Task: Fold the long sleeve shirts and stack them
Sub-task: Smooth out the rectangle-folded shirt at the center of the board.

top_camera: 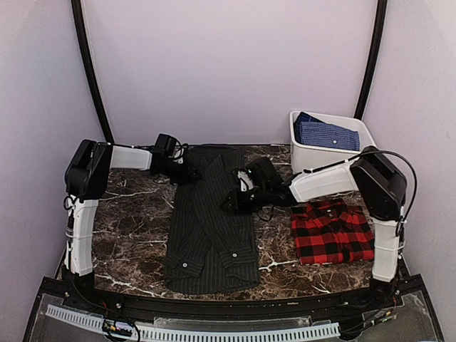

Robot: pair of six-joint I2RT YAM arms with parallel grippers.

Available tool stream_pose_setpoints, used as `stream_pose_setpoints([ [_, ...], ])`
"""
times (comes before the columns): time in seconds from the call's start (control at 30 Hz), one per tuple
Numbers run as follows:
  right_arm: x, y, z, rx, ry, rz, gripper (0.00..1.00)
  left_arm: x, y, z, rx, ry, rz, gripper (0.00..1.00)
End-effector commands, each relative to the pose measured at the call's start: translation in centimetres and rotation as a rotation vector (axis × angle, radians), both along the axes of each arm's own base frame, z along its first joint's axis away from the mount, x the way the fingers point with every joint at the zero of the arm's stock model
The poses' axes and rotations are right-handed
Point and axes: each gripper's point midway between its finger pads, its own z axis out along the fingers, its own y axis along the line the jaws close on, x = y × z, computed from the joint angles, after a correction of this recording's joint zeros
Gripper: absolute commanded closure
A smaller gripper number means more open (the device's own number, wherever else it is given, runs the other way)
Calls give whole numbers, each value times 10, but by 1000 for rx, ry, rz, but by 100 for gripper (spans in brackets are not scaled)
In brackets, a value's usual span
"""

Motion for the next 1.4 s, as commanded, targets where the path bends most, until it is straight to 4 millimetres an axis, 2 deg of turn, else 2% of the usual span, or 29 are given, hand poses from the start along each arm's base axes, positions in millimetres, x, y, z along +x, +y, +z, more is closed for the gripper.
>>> stream_pose_setpoints([
  [0.0,33,14,9,84,-14,-2,71,9,-10,23,-29,-34,-26,66],
  [0.1,54,14,7,108,-7,-26,71,17,-5,44,2,-74,0,67],
  [0.27,80,11,-10,163,64,-64,72,27,-1,95,5,-175,31,67],
  [0.37,86,10,-16,172,86,-76,73,27,-14,113,-62,-206,-3,66],
  [0.47,87,11,-17,172,91,-71,73,25,-34,118,-152,-208,-53,66],
  [0.57,88,11,-9,175,80,-70,74,27,-54,110,-207,-205,-84,66],
  [0.6,88,11,-5,176,73,-69,74,30,-59,112,-225,-225,-92,66],
  [0.77,85,6,25,193,31,-72,74,51,-77,96,-295,-226,-92,67],
  [0.8,84,3,37,198,12,-77,74,57,-77,94,-291,-235,-80,67],
  [0.87,78,-6,47,192,-4,-90,74,71,-79,86,-281,-250,-59,67],
  [0.9,74,-11,51,190,-13,-94,74,81,-81,80,-279,-255,-46,67],
  [1.03,59,-27,72,183,-44,-101,73,99,-87,47,-274,-211,-19,67],
  [1.07,54,-31,77,182,-53,-103,73,100,-86,35,-274,-188,-7,67],
  [1.2,40,-47,93,165,-88,-118,73,105,-84,16,-292,-165,13,67],
  [1.3,32,-57,100,160,-112,-127,72,103,-85,10,-301,-145,1,66],
  [1.37,29,-60,102,151,-119,-117,72,102,-86,18,-306,-150,-9,63],
])
